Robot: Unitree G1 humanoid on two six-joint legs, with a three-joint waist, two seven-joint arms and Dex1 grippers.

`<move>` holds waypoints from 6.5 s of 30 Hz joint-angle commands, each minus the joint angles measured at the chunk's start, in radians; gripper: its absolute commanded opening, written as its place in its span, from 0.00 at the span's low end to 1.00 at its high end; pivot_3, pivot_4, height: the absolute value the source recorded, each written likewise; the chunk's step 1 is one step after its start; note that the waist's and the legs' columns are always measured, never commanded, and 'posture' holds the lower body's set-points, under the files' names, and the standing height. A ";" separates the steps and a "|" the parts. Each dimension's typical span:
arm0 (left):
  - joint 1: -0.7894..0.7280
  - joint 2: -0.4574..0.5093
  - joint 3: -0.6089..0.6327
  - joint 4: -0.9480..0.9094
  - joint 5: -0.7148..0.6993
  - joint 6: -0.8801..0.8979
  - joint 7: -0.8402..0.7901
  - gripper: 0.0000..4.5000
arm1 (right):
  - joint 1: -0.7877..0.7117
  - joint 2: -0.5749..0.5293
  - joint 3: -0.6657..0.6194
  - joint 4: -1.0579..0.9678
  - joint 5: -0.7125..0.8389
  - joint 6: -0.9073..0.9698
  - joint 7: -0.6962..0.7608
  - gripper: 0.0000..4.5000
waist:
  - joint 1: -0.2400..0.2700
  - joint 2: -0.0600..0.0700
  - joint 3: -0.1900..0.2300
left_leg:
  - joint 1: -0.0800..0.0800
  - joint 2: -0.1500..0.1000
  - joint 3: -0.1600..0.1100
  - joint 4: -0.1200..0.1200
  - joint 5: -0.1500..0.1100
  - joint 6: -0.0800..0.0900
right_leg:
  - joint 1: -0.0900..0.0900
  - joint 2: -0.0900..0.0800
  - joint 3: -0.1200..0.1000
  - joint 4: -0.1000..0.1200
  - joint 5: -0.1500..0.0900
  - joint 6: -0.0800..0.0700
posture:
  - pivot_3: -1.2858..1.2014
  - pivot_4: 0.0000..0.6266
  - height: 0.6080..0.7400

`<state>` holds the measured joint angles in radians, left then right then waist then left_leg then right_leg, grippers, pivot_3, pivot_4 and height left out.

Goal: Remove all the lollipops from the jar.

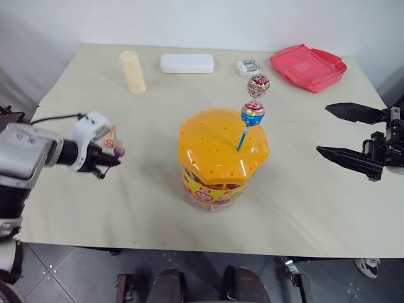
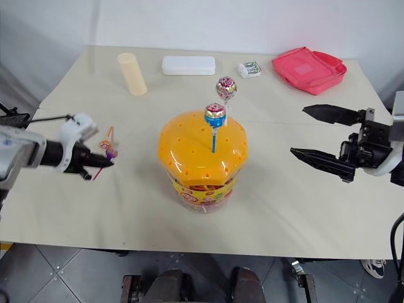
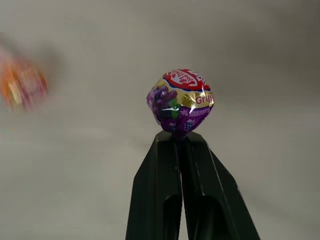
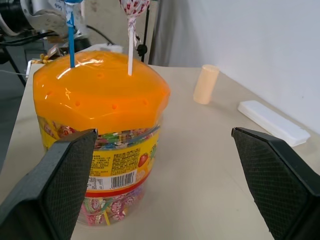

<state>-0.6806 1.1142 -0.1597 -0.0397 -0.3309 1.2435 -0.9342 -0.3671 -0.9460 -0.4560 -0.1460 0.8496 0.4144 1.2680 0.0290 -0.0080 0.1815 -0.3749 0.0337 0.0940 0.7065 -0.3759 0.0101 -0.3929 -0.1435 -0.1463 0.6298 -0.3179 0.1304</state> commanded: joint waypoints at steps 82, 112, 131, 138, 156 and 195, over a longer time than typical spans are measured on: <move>0.217 -0.279 0.557 0.011 -0.499 -0.814 -0.537 1.00 | -0.489 0.192 0.397 -0.215 0.117 0.342 -0.116 0.07 | -0.012 0.001 -0.001 | 0.000 0.000 0.001 0.000 0.000 0.000 | -0.001 0.000 0.000 0.001 0.000 0.000 | 0.52 0.24 1.00; 0.015 -0.243 0.447 0.193 -0.508 -0.785 -0.665 1.00 | -0.018 -0.148 -0.007 0.044 -0.146 0.262 -0.205 0.00 | -0.028 0.001 -0.001 | 0.001 -0.001 0.002 -0.004 0.000 0.000 | -0.001 -0.001 0.000 -0.001 0.000 0.000 | 0.52 0.24 1.00; 0.000 -0.237 0.423 0.166 -0.520 -0.779 -0.641 1.00 | -0.042 0.022 0.212 0.544 -0.492 0.243 -0.521 0.17 | -0.030 0.002 -0.001 | 0.001 -0.001 0.002 -0.004 0.000 0.000 | -0.001 -0.002 -0.001 0.000 0.000 0.000 | 0.52 0.24 1.00; 0.023 -0.239 0.435 0.144 -0.528 -0.773 -0.626 1.00 | 0.025 0.005 0.088 0.373 -0.422 0.309 -0.525 0.70 | -0.030 0.002 -0.001 | 0.001 -0.001 0.001 -0.005 0.000 0.000 | -0.001 -0.002 -0.001 0.000 0.000 0.000 | 0.52 0.24 1.00; -0.003 -0.270 0.425 0.166 -0.516 -0.792 -0.621 1.00 | -0.324 0.086 0.188 -0.185 0.022 0.459 -0.392 1.00 | -0.029 0.002 -0.001 | 0.001 -0.001 0.001 -0.004 0.000 0.000 | -0.001 -0.002 -0.001 0.000 0.000 0.000 | 0.52 0.24 1.00; 0.070 -0.266 0.481 0.069 -0.539 -0.739 -0.584 1.00 | -0.800 0.142 0.289 0.152 -0.142 0.362 -0.385 0.01 | -0.034 0.002 -0.001 | 0.001 -0.002 0.000 -0.005 0.000 0.000 | -0.002 -0.002 -0.001 0.000 0.000 0.000 | 0.52 0.24 1.00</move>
<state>-0.6032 0.8388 0.3065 0.0476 -0.8487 0.5036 -1.4997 -1.1382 -0.7806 -0.1382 0.0088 0.7260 0.7711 0.9000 -0.0046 -0.0061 0.1808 -0.3741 0.0316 0.0945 0.7009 -0.3762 0.0104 -0.3946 -0.1456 -0.1477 0.6299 -0.3179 0.1306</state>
